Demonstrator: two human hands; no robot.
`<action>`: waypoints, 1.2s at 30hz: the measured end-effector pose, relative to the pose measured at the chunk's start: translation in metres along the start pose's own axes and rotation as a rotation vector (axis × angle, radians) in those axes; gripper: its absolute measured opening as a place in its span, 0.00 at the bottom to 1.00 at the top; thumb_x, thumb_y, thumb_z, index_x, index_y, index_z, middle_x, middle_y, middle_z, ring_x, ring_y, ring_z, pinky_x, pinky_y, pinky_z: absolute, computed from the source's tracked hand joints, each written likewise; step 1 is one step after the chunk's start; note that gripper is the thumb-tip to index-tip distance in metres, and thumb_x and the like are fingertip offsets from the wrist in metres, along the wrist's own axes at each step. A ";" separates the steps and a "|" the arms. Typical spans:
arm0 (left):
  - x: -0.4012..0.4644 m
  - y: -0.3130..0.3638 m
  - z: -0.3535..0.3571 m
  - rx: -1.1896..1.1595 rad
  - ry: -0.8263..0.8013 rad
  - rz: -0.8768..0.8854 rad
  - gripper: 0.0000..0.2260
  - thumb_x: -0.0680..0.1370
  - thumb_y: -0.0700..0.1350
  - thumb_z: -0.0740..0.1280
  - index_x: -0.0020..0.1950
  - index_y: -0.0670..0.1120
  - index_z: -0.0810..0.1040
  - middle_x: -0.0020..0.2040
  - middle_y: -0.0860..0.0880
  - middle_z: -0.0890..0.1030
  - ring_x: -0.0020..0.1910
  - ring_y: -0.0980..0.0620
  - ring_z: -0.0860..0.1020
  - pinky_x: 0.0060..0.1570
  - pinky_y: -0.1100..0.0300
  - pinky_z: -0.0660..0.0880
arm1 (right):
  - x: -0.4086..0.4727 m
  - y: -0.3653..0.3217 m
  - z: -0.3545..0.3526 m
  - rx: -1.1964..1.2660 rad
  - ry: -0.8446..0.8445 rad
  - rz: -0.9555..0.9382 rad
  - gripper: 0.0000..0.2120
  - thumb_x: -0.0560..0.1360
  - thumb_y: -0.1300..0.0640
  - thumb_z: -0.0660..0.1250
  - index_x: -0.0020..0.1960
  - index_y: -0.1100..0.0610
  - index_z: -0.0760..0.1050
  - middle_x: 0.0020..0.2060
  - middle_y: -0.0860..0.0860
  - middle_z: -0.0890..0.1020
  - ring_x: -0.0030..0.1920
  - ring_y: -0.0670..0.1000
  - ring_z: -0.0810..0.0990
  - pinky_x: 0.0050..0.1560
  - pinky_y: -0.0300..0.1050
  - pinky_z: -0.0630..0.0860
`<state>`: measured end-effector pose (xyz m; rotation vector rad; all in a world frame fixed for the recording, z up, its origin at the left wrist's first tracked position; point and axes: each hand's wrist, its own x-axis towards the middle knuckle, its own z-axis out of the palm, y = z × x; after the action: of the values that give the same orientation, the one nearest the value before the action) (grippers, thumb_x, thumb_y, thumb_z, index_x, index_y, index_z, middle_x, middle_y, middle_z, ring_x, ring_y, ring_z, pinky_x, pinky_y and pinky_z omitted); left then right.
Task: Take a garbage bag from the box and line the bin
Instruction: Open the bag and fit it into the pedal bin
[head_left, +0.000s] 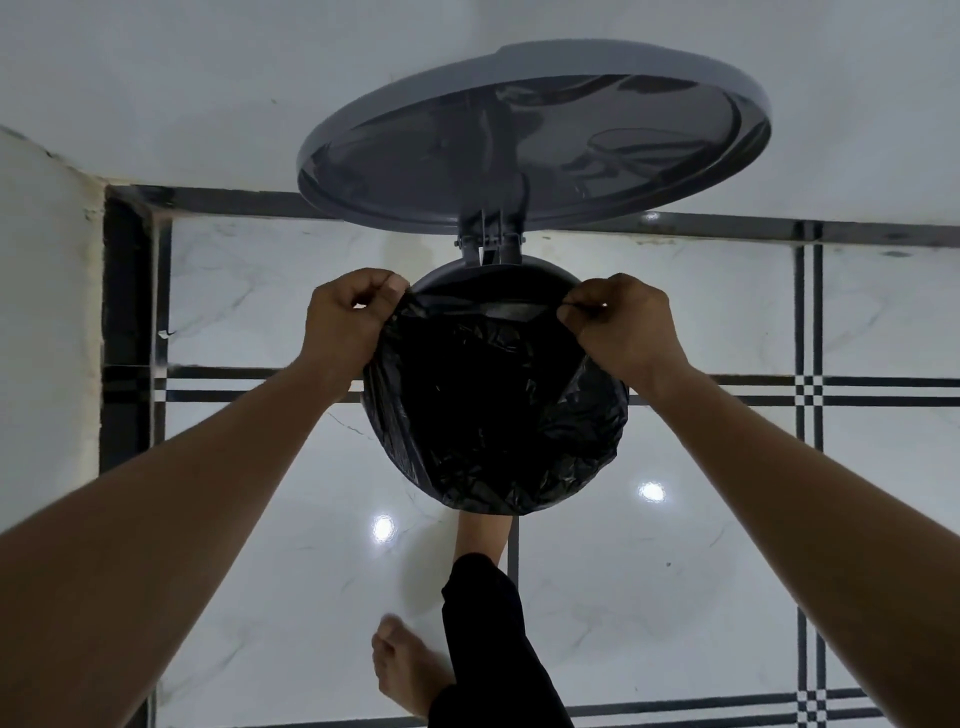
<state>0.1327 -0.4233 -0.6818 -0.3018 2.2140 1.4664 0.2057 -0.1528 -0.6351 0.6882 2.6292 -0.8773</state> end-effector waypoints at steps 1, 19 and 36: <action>0.001 0.001 -0.002 -0.031 -0.029 -0.022 0.06 0.81 0.49 0.70 0.49 0.49 0.85 0.42 0.51 0.83 0.39 0.55 0.79 0.40 0.62 0.78 | 0.002 0.001 0.000 0.011 0.033 0.005 0.08 0.78 0.54 0.70 0.54 0.51 0.85 0.51 0.51 0.85 0.54 0.51 0.82 0.48 0.29 0.68; 0.009 0.008 0.000 0.479 0.007 0.279 0.08 0.82 0.40 0.65 0.49 0.45 0.84 0.45 0.49 0.83 0.46 0.51 0.78 0.44 0.68 0.67 | 0.027 0.006 0.007 -0.028 0.075 0.023 0.07 0.80 0.54 0.66 0.54 0.50 0.82 0.56 0.50 0.80 0.50 0.50 0.76 0.50 0.41 0.69; 0.043 0.045 -0.001 0.480 -0.389 -0.145 0.10 0.82 0.37 0.59 0.50 0.48 0.79 0.51 0.42 0.79 0.50 0.42 0.77 0.56 0.45 0.80 | 0.073 -0.004 -0.019 0.308 -0.323 0.509 0.04 0.75 0.62 0.66 0.42 0.57 0.76 0.37 0.53 0.72 0.33 0.49 0.67 0.33 0.41 0.63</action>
<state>0.0763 -0.4026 -0.6663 -0.0125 2.0852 0.7982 0.1391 -0.1185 -0.6480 1.1200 1.9235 -1.1219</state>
